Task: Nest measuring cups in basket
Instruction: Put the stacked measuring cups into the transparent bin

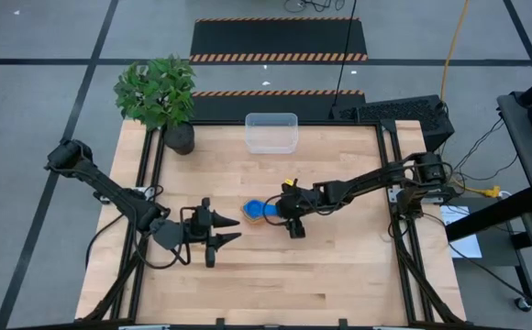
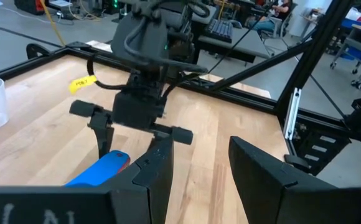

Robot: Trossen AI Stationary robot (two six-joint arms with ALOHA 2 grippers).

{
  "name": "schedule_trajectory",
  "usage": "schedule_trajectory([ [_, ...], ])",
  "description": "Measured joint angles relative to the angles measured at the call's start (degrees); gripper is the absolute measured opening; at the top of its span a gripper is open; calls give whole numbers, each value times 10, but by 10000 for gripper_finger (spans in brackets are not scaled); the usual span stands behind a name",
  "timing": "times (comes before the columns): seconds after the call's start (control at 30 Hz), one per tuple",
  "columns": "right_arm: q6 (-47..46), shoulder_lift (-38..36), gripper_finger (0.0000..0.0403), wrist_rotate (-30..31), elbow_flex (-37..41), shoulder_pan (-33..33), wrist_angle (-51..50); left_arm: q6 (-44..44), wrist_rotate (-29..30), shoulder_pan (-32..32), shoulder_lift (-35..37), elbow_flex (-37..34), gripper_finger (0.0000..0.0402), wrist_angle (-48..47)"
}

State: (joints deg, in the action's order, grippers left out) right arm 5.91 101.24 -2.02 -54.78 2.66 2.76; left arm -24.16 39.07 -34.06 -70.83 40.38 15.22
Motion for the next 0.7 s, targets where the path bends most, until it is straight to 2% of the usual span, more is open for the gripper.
schedule_trajectory([
  [0.27, 13, -5, 253, 6, 0, -1, 17, -1, -1, -3, 0, 0, 159, -2],
  [0.37, 16, -5, 240, 6, 0, -1, 21, -1, -2, -3, 0, 0, 159, -3],
  [0.7, 32, -5, 119, 7, 0, -1, 17, -1, -2, -5, 0, 0, 159, -4],
])
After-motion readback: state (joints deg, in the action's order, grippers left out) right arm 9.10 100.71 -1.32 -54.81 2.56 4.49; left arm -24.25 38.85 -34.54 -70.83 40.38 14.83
